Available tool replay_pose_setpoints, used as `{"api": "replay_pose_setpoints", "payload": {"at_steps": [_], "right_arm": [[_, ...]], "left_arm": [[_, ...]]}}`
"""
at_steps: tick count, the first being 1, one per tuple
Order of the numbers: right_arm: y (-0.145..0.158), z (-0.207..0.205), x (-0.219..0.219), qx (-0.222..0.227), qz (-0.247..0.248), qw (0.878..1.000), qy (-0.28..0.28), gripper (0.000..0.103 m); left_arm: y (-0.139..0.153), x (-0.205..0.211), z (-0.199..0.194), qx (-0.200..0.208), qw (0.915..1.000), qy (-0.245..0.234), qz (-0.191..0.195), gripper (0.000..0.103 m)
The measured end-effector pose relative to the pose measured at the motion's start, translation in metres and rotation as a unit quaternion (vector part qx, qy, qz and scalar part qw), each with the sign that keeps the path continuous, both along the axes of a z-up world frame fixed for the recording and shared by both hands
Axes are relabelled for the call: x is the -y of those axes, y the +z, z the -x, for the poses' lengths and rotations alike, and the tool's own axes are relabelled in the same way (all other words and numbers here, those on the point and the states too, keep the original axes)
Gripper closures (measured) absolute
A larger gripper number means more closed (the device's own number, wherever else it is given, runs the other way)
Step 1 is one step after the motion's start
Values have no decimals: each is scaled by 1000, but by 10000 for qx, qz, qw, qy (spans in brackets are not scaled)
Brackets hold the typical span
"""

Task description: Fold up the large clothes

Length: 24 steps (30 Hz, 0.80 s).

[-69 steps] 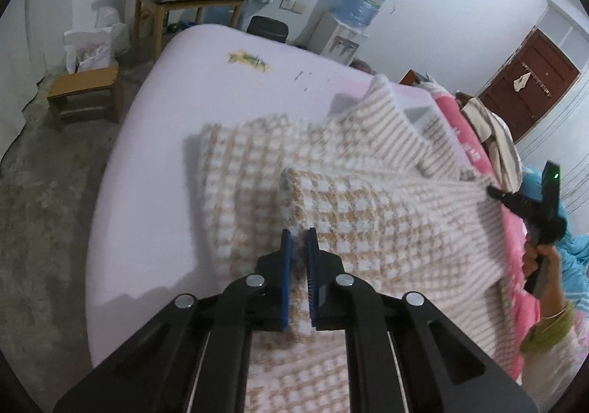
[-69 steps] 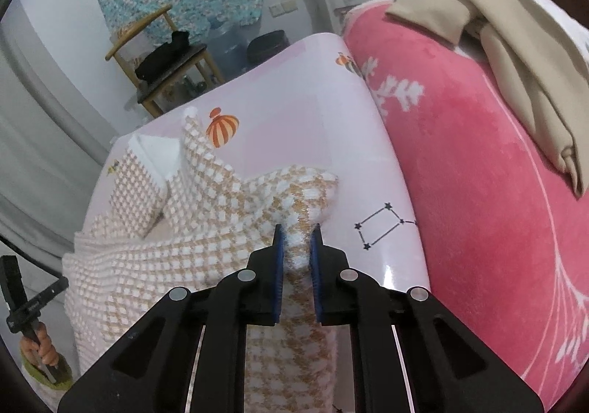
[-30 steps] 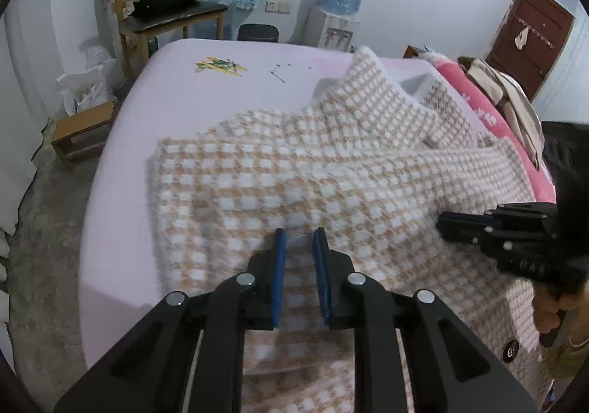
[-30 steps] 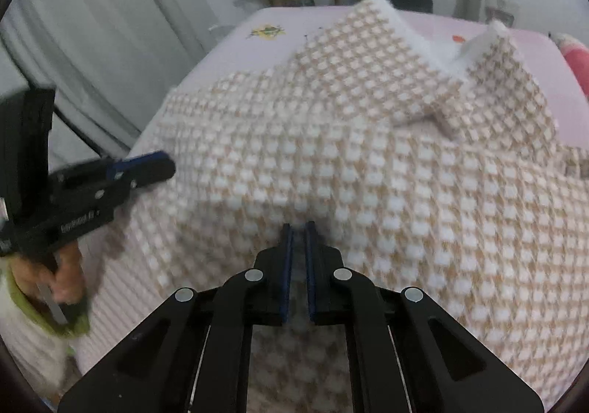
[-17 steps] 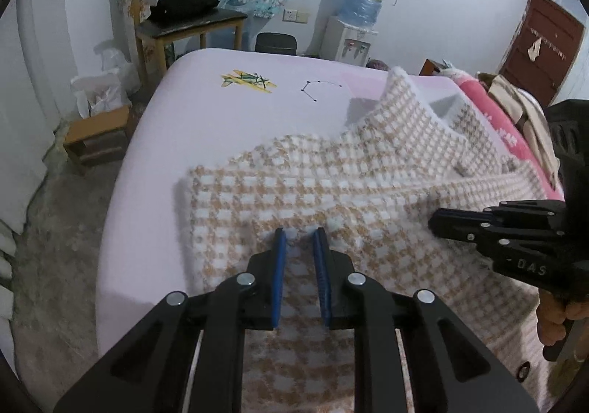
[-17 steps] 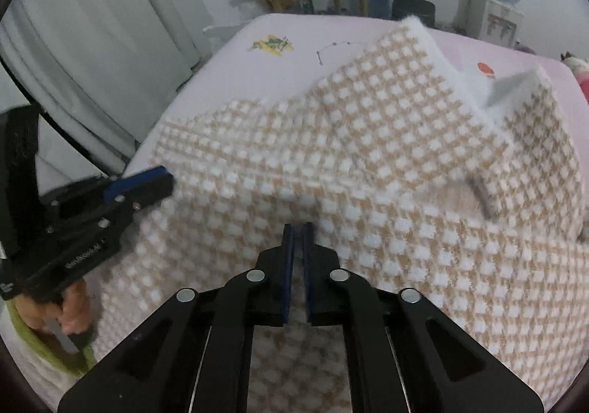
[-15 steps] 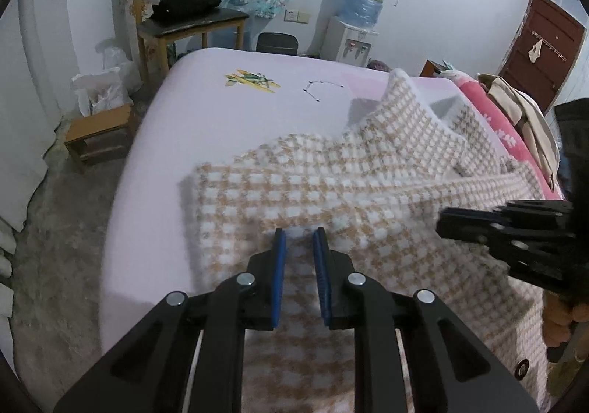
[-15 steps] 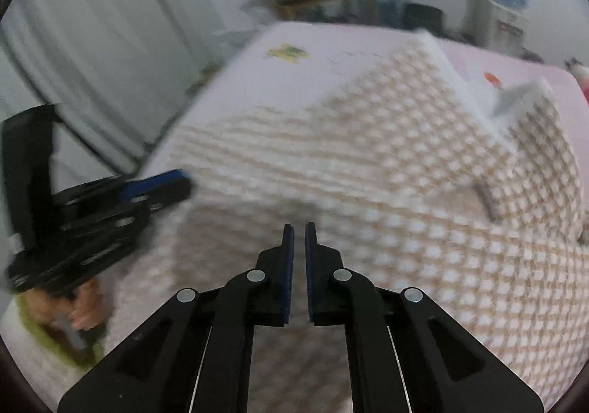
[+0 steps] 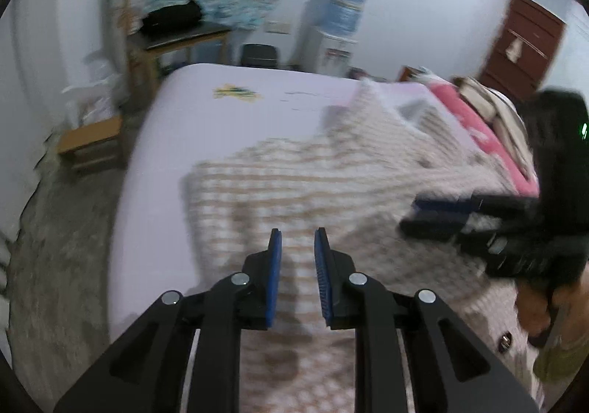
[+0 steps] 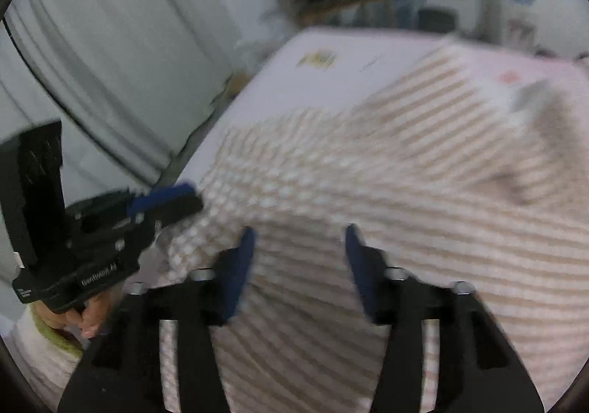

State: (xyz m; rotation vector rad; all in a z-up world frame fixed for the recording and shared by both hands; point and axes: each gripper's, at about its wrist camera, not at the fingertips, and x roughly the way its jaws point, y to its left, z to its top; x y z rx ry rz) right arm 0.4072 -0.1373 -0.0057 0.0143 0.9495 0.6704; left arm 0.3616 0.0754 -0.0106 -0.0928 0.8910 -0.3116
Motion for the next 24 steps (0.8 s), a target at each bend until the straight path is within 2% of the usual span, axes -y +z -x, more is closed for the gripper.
{"api": "replay_pose_setpoints", "payload": {"at_steps": [3, 5, 7, 9, 11, 14, 18, 22, 24], "right_arm": [[14, -2, 47, 375, 289, 9967, -659, 52], [16, -8, 82, 486, 534, 9905, -1170, 52], [11, -13, 120, 485, 857, 9813, -1653, 52], [-6, -29, 144, 287, 1143, 9729, -1991, 52], [-27, -44, 168, 7, 1255, 9670, -2217, 69], [-41, -58, 186, -190, 714, 9725, -2210, 73], [-32, -63, 187, -225, 652, 9708, -2297, 76], [0, -34, 191, 146, 562, 9769, -2058, 73], [8, -13, 196, 188, 571, 9818, -1802, 74]], "left_arm": [[-8, 19, -4, -180, 9995, -239, -76, 74], [-19, 26, -6, -357, 9988, -239, -250, 73], [-26, 29, -5, -338, 9986, -233, -320, 73], [-27, 26, -1, -277, 9990, -212, -280, 73], [-27, 24, 0, -308, 9992, -159, -194, 73], [-27, 23, -1, -343, 9992, -121, -148, 73], [-27, 21, -1, -374, 9992, -110, -78, 73], [-27, 18, 1, -390, 9992, -116, -14, 73], [-28, 18, 2, -381, 9992, -128, -27, 73]]}}
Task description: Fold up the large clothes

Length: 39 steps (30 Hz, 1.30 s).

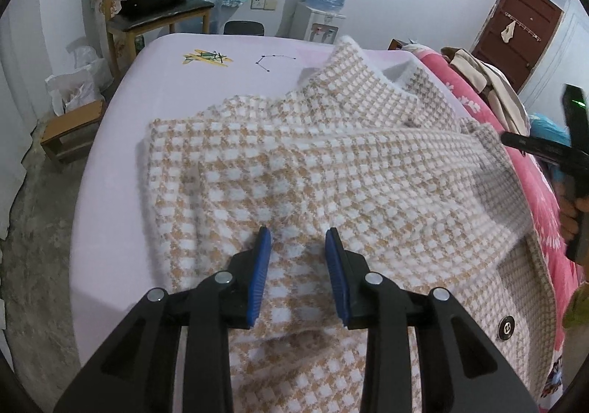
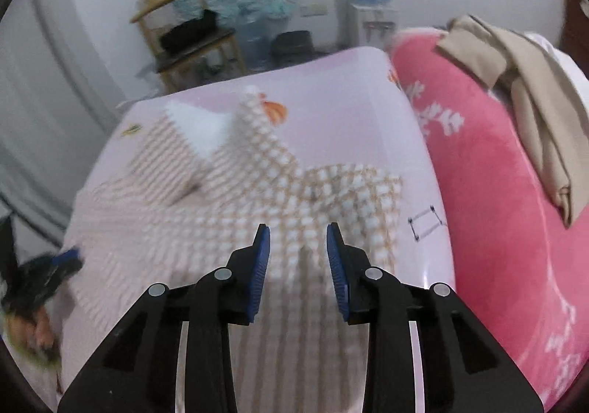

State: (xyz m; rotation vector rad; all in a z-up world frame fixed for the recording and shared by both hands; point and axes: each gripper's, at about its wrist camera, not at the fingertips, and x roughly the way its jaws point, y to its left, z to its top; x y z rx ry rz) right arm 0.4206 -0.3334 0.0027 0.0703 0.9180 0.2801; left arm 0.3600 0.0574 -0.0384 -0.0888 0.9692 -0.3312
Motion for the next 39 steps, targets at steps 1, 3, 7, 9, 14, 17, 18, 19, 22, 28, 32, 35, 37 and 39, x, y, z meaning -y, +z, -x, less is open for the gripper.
{"api": "replay_pose_setpoints", "payload": {"at_steps": [1, 3, 7, 9, 14, 17, 18, 19, 22, 28, 32, 35, 37, 39], "right_arm": [[5, 10, 4, -13, 71, 9999, 103, 75], [-1, 19, 1, -116, 343, 9990, 279, 77], [-46, 17, 10, -524, 968, 9937, 211, 85], [-40, 17, 19, -560, 671, 9962, 50, 87], [-10, 40, 2, -240, 545, 9978, 280, 85], [-13, 66, -17, -183, 673, 9948, 748, 76], [-25, 71, -22, -268, 886, 9921, 847, 74], [-35, 69, -24, -368, 1068, 9897, 877, 73], [-49, 70, -18, -459, 1108, 9889, 876, 73], [-9, 58, -38, -147, 769, 9929, 901, 53], [-8, 29, -66, -8, 593, 9942, 891, 46], [-33, 5, -78, -353, 512, 9953, 743, 44], [-41, 2, -86, -294, 612, 9953, 688, 43], [-37, 7, -91, -238, 859, 9936, 689, 43]], "left_arm": [[0, 0, 0, -3, 10000, 3, -14, 73], [0, 1, 0, -2, 10000, 2, -33, 73], [0, 1, 0, -10, 10000, 5, -3, 73], [1, 1, -1, -5, 10000, 13, -38, 73], [1, 1, -1, -22, 10000, 16, 3, 73], [0, 1, -1, -11, 10000, 12, -6, 73], [0, 1, -1, -7, 10000, 16, 3, 73], [0, 0, -1, -16, 10000, 17, 12, 73], [0, 1, -1, 4, 10000, -21, 9, 73], [16, 9, 1, 303, 9993, -105, -189, 63], [18, 26, -11, 256, 9988, -90, -399, 48], [3, 31, -25, 21, 9972, 92, -738, 39], [-1, 34, -27, 90, 9960, 85, -883, 39], [3, 35, -25, 79, 9953, 90, -965, 39]]}}
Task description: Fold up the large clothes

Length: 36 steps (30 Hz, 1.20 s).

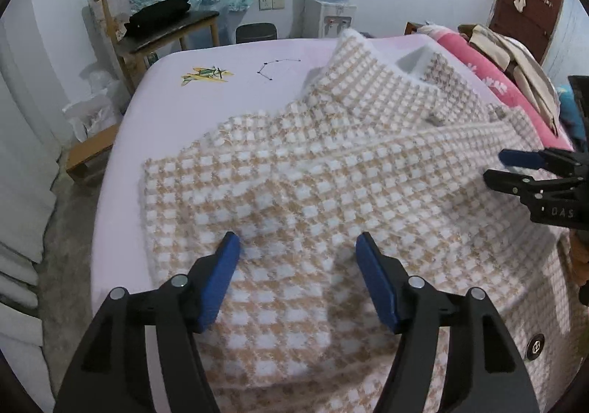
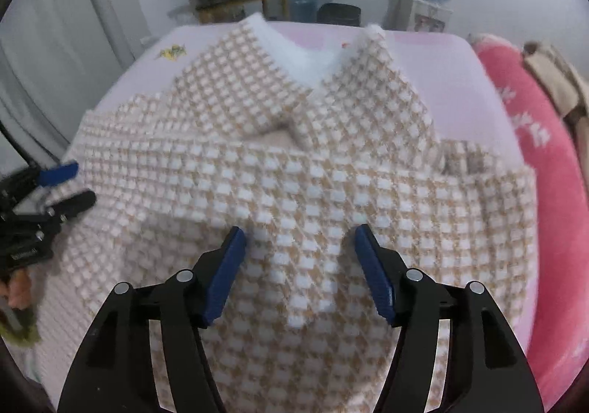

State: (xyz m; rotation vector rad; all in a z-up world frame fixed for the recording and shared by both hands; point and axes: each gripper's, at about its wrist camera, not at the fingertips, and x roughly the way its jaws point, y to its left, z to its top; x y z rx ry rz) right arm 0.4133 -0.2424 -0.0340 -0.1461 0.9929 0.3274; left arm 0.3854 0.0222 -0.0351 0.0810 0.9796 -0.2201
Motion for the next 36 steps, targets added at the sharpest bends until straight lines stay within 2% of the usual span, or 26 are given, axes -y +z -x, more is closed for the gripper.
{"api": "replay_pose_setpoints", "payload": {"at_steps": [5, 7, 9, 11, 13, 16, 18, 22, 26, 30, 32, 36], "right_arm": [[19, 40, 9, 122, -126, 9998, 91, 39], [17, 55, 17, 146, -166, 9997, 83, 35], [4, 63, 21, 6, -7, 10000, -37, 34], [-6, 62, 23, -80, 76, 9999, -99, 32], [2, 68, 27, -124, 100, 9996, -242, 32], [30, 97, 34, 107, -244, 9991, -320, 31], [48, 122, 37, 363, -348, 9982, -331, 27], [63, 172, 40, 612, -551, 9960, -361, 22], [56, 214, 42, 585, -650, 9951, -471, 21], [48, 257, 37, 537, -629, 9946, -621, 19], [43, 273, 37, 513, -619, 9944, -681, 15], [36, 299, 31, 482, -540, 9948, -723, 13]], "left_arm": [[20, -7, 25, 349, 9993, -148, 57, 34], [15, -9, 33, 268, 9994, -185, -119, 31], [-4, -9, 32, -27, 9993, -141, -340, 31], [-5, -4, 35, 108, 9985, -170, -501, 30], [2, -2, 37, 91, 9982, -92, -582, 30], [26, -4, 49, 267, 9992, -40, -302, 30], [44, -5, 69, 480, 9984, -72, -293, 30], [58, -6, 114, 504, 9981, -202, -286, 30], [53, -8, 166, 324, 9990, -261, -175, 27], [42, -3, 208, 286, 9992, -182, -224, 24], [33, 1, 223, 220, 9994, -122, -247, 23], [13, 13, 246, 51, 9992, -186, -340, 23]]}}
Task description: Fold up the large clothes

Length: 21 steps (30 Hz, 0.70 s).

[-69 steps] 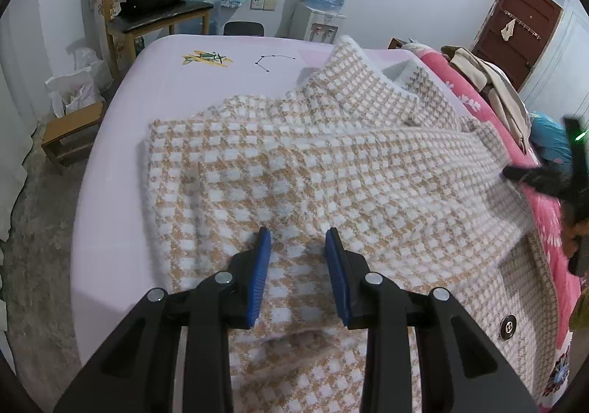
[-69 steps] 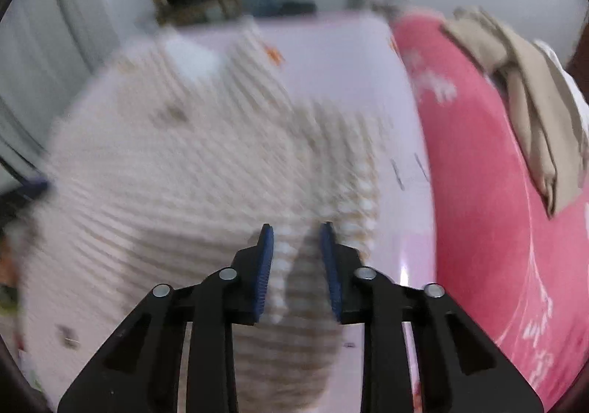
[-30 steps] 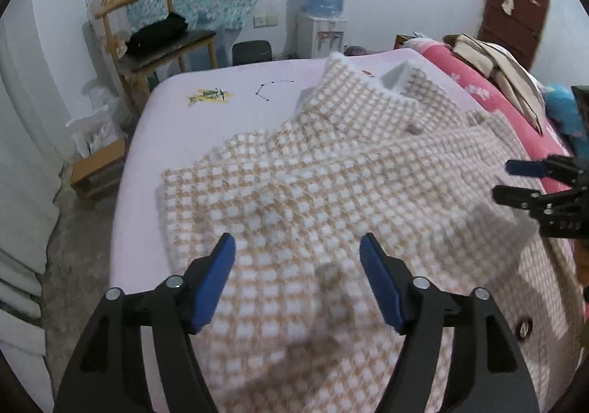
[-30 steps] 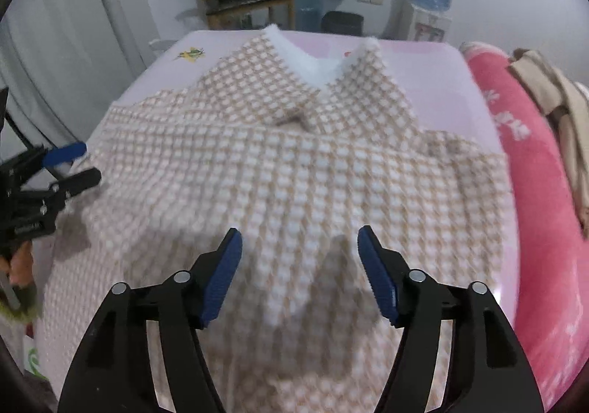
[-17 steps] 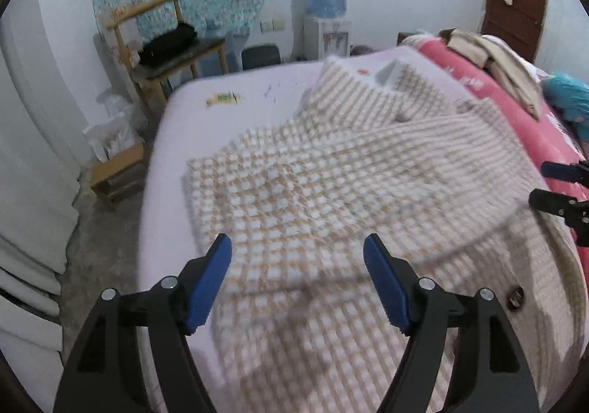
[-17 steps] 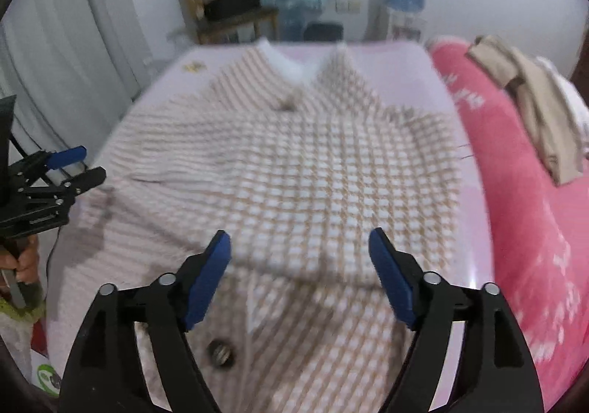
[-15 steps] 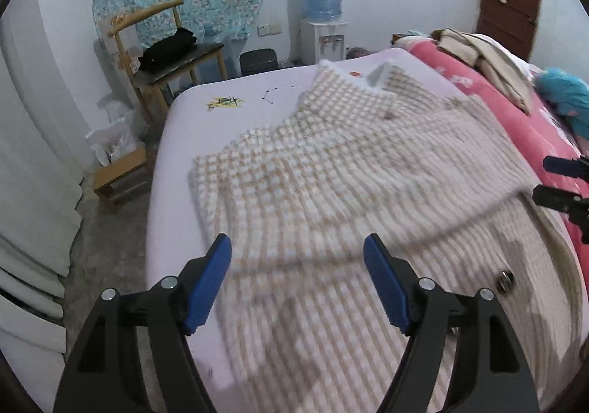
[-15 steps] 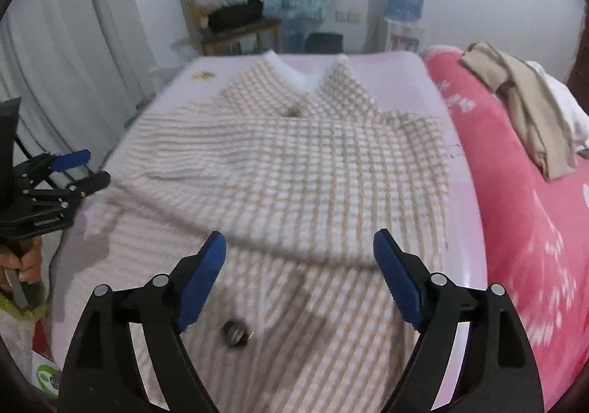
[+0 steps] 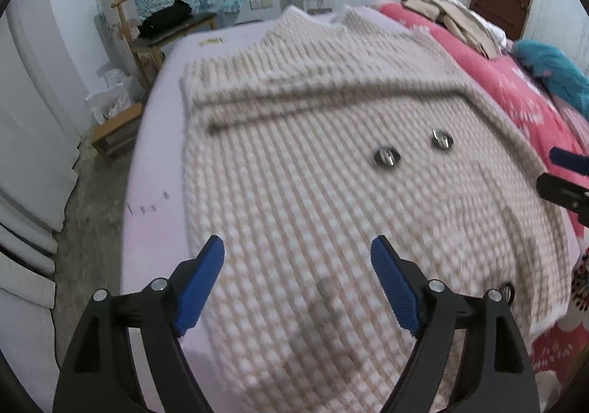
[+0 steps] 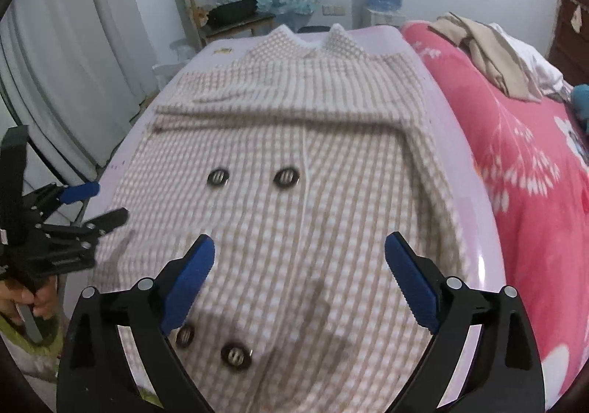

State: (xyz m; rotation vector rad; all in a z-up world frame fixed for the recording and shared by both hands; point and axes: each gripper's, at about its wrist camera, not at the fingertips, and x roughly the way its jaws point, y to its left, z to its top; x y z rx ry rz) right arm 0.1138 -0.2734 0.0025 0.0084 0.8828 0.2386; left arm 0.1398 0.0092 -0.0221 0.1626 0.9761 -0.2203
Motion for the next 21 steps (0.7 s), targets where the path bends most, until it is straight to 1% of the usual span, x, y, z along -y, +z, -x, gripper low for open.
{"api": "replay_pose_setpoints", "payload": {"at_steps": [3, 4, 7, 11, 21], "right_arm": [[-6, 11, 0, -68, -127, 9999, -42, 13], [-7, 12, 0, -76, -120, 9999, -69, 13], [-10, 17, -2, -82, 23, 9998, -192, 13], [-14, 20, -2, -164, -86, 9996, -208, 13], [-22, 18, -6, -296, -135, 9993, -206, 13]], "left_arm": [[-12, 7, 5, 8, 9998, 27, -181, 23], [-14, 8, 7, 2, 9998, 30, -183, 23], [-28, 9, 6, -209, 9996, 85, -151, 22], [-39, 6, 5, -379, 9991, 186, -93, 22], [-43, 3, 3, -377, 9990, 232, -22, 17]]}}
